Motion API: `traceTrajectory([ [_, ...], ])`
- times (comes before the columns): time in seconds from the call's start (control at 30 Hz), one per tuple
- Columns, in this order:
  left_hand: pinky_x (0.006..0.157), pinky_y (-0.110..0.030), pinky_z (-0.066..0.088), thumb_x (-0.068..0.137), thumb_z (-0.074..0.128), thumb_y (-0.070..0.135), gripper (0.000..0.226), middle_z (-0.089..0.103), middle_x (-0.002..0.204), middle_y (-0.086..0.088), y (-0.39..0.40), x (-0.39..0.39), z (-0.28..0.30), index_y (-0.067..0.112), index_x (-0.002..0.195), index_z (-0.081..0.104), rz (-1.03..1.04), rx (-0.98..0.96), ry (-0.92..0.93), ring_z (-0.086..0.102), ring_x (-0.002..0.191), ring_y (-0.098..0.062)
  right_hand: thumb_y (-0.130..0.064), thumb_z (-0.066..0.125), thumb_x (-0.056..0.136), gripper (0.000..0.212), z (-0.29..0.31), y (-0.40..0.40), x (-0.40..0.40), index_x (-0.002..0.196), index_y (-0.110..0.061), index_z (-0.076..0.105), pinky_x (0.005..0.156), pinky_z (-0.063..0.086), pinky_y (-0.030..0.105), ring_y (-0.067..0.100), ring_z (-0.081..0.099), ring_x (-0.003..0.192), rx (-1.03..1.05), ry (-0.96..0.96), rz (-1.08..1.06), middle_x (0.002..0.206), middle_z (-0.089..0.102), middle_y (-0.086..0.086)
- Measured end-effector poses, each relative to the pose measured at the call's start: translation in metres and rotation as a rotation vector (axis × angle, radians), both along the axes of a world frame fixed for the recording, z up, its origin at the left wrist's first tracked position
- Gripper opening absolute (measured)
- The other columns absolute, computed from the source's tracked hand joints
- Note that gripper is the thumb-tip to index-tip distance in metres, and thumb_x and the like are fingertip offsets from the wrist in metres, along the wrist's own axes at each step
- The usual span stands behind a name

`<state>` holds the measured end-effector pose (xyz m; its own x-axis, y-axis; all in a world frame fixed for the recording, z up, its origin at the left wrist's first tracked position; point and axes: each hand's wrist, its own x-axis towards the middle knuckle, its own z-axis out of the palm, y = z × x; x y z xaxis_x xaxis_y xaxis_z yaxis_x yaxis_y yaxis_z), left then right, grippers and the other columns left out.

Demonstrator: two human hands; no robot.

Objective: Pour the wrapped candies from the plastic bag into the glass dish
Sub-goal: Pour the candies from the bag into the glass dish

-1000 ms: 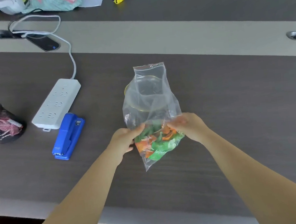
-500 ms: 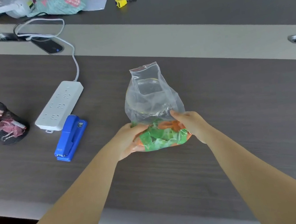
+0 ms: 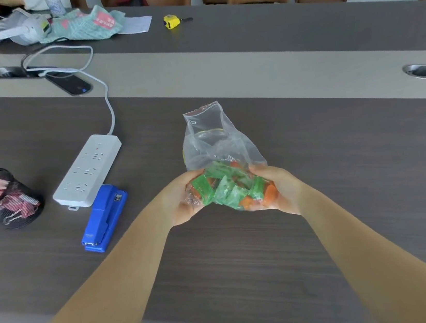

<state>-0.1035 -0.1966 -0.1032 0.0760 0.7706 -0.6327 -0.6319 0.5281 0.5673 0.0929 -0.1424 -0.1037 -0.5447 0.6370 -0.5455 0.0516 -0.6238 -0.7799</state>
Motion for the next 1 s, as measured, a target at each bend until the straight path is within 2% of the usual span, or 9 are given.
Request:
traceTrajectory([
  [0.1,0.057,-0.027,0.059,0.085,0.057,0.014,0.026,0.071,0.098,-0.007,0.002,-0.004,0.003,0.007,0.110,0.060,-0.029,0.017,-0.019,0.074,0.070,-0.016,-0.021,0.050,0.087,0.020,0.002,0.002,-0.002,0.102,-0.015,0.063,0.094,0.048,0.047,0.033,0.060,0.109,0.018,0.008,-0.047,0.115,0.064,0.009],
  [0.17,0.058,-0.027,0.059,0.086,0.054,0.013,0.025,0.071,0.097,-0.007,0.004,-0.007,0.005,0.007,0.110,0.060,-0.058,0.027,-0.002,0.073,0.073,-0.016,-0.017,0.051,0.086,0.027,0.002,0.004,-0.005,0.110,-0.009,0.061,0.101,0.044,0.050,0.037,0.057,0.116,0.012,0.026,-0.077,0.123,0.061,0.014],
  [0.33,0.060,-0.027,0.059,0.086,0.055,0.013,0.027,0.070,0.099,-0.007,0.007,-0.015,0.009,0.006,0.111,0.062,-0.110,0.019,0.043,0.073,0.073,-0.016,-0.012,0.054,0.085,0.042,0.007,0.007,-0.010,0.123,0.006,0.051,0.067,0.060,0.029,0.027,0.063,0.089,0.029,-0.001,-0.167,0.102,0.064,0.015],
  [0.47,0.060,-0.026,0.059,0.085,0.053,0.010,0.018,0.068,0.098,-0.007,0.010,-0.023,0.014,0.005,0.100,0.062,-0.127,0.026,0.028,0.072,0.072,-0.015,-0.005,0.057,0.082,0.044,0.013,0.010,-0.014,0.120,0.016,0.048,0.070,0.059,0.025,0.026,0.061,0.090,0.055,-0.005,-0.211,0.111,0.058,0.022],
  [0.6,0.078,-0.026,0.058,0.085,0.049,-0.002,0.018,0.065,0.112,-0.014,0.015,-0.026,0.019,-0.003,0.098,0.062,-0.127,0.113,0.076,0.067,0.097,-0.019,0.002,0.057,0.080,0.045,0.018,0.013,-0.015,0.115,0.026,0.042,0.069,0.059,0.018,0.011,0.069,0.070,0.114,0.016,-0.255,0.095,0.064,0.015],
  [0.7,0.074,-0.017,0.058,0.082,0.050,-0.009,0.013,0.066,0.106,-0.013,0.019,-0.025,0.023,-0.005,0.087,0.062,-0.164,0.164,0.224,0.072,0.082,-0.011,0.007,0.056,0.079,0.031,0.025,0.013,-0.016,0.109,0.015,0.056,0.075,0.056,0.016,0.012,0.068,0.081,0.144,0.042,-0.243,0.097,0.065,0.012],
  [0.8,0.073,-0.013,0.056,0.080,0.052,-0.013,0.023,0.064,0.113,-0.016,0.023,-0.023,0.023,-0.011,0.102,0.060,-0.162,0.174,0.368,0.068,0.084,-0.012,0.010,0.058,0.077,0.029,0.029,0.013,-0.020,0.106,0.012,0.060,0.070,0.056,0.015,0.024,0.067,0.090,0.232,-0.084,-0.288,0.107,0.065,0.025],
  [0.9,0.070,-0.013,0.053,0.082,0.048,-0.016,0.035,0.057,0.120,-0.020,0.029,-0.023,0.015,-0.016,0.117,0.050,-0.100,0.135,0.496,0.062,0.088,-0.018,0.000,0.062,0.079,0.019,0.029,0.014,-0.022,0.097,0.008,0.065,0.065,0.059,0.019,0.024,0.067,0.078,0.374,-0.338,-0.301,0.097,0.067,0.024],
  [1.0,0.065,-0.013,0.054,0.084,0.051,-0.009,0.021,0.060,0.107,-0.020,0.035,-0.023,0.012,-0.008,0.103,0.059,-0.052,0.109,0.647,0.068,0.073,-0.012,-0.010,0.061,0.081,0.018,0.029,0.020,-0.022,0.086,0.007,0.067,0.055,0.058,0.020,0.025,0.064,0.072,0.494,-0.514,-0.278,0.089,0.067,0.023],
])
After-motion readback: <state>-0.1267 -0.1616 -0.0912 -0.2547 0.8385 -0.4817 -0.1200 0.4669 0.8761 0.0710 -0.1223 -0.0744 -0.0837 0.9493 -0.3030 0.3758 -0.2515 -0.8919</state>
